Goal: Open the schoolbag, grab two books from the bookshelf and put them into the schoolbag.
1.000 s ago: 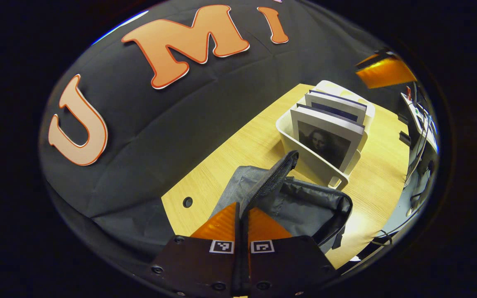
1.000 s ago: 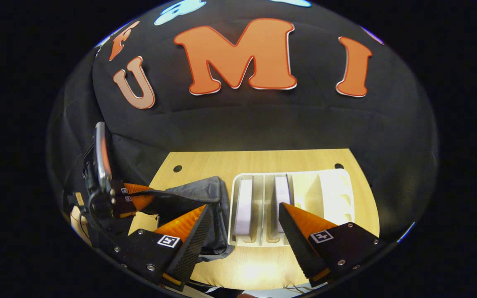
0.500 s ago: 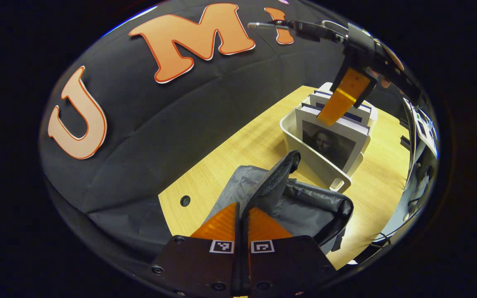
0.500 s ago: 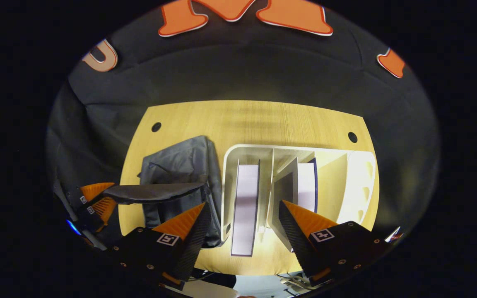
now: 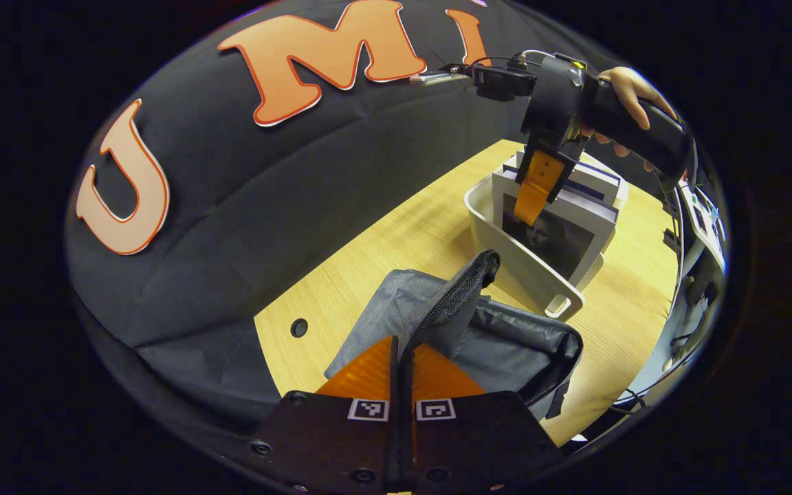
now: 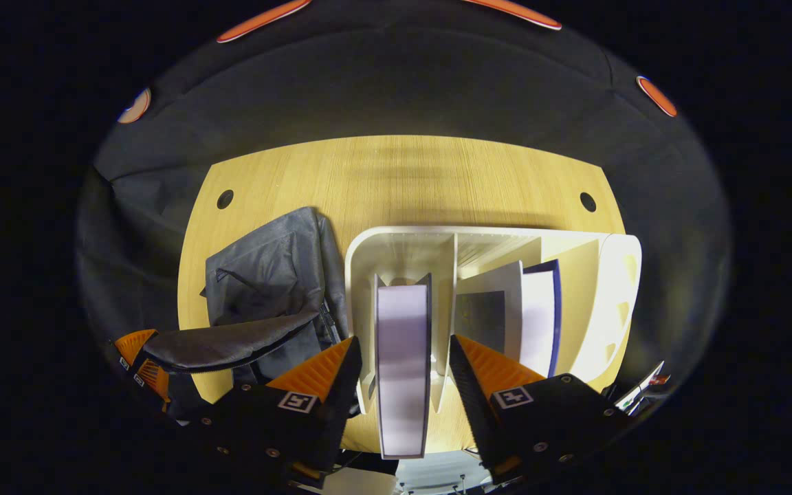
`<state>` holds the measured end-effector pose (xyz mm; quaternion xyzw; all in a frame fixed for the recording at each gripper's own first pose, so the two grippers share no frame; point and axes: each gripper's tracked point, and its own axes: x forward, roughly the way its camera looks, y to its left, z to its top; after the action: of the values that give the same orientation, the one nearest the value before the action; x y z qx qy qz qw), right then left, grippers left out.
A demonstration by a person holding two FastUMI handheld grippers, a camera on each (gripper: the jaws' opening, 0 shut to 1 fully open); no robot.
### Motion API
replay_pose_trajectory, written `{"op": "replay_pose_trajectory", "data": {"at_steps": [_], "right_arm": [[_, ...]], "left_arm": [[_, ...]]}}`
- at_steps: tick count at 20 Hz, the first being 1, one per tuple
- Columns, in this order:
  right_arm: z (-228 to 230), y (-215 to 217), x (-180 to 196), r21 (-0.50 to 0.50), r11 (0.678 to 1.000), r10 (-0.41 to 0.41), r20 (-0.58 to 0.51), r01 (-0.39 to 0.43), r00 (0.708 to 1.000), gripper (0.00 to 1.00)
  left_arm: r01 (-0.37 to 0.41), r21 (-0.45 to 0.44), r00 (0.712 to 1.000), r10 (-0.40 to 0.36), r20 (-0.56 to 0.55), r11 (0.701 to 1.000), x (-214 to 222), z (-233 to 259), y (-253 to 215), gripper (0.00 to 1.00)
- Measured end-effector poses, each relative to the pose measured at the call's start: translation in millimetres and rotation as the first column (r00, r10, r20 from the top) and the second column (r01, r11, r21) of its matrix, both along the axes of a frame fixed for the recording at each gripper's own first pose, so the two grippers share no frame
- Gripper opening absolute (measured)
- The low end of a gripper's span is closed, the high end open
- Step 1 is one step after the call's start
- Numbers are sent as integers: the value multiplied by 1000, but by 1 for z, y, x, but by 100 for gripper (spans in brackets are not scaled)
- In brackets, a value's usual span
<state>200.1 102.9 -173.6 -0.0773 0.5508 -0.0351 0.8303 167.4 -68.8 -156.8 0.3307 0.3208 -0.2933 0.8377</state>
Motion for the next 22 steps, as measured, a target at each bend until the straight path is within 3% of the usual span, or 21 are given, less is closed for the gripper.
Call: {"op": "replay_pose_trajectory", "data": {"at_steps": [1, 4, 5, 7, 8, 9, 14, 22], "right_arm": [[-4, 1, 0, 13, 1000, -9, -10, 9, 1000, 68], [-13, -2, 2, 4, 999, -35, -26, 35, 999, 53], [-15, -3, 4, 7, 999, -36, -27, 37, 999, 42], [-13, -4, 2, 5, 1000, -31, -30, 31, 999, 40], [-13, -4, 0, 0, 999, -39, -29, 39, 999, 31], [-13, -4, -3, -7, 999, -42, -31, 42, 999, 39], [14, 6, -12, 23, 998, -65, 15, 65, 998, 37], [118, 10, -63, 45, 996, -88, 186, 81, 979, 37]], "left_arm": [[-1, 0, 1000, 1, -4, 1000, 0, -2, -1, 1], [-1, -3, 1000, 1, -11, 1000, -1, -2, 0, 1], [0, -6, 1000, 0, -13, 1000, -2, -2, 0, 1], [8, -10, 1000, -8, -21, 1000, -3, -4, 0, 1], [13, -11, 1000, -13, -25, 1000, -3, -5, 0, 1], [17, -11, 999, -18, -27, 1000, -2, -5, -1, 1], [41, -32, 998, -42, -46, 999, -6, -9, 0, 1], [88, -64, 994, -92, -61, 994, -14, -8, 5, 1]]}}
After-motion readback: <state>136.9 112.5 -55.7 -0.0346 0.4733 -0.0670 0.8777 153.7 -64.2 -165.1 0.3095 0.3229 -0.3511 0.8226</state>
